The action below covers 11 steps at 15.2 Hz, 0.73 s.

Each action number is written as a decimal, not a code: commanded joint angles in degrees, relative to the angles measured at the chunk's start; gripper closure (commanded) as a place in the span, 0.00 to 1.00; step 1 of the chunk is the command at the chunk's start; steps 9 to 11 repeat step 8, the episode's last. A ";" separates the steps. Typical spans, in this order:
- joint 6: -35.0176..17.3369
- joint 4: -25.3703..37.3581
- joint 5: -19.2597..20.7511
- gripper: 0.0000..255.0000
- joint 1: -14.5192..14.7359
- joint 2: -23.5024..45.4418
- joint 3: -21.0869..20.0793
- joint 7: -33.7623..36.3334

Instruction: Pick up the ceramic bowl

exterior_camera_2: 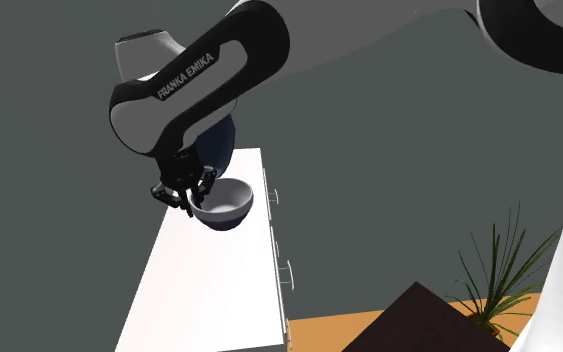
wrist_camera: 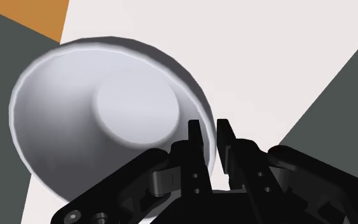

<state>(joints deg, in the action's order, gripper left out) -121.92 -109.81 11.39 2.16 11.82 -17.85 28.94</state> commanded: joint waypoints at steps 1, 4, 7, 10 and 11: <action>1.52 1.00 -0.37 1.00 -0.04 -0.58 -0.09 -0.37; 3.58 2.30 -0.85 1.00 -0.10 -1.41 -0.19 -0.85; 5.07 3.30 -1.17 1.00 -0.13 -1.95 -0.26 -1.17; 5.07 3.30 -1.17 1.00 -0.12 -1.95 -0.26 -1.17; 5.07 3.30 -1.17 1.00 -0.12 -1.95 -0.26 -1.17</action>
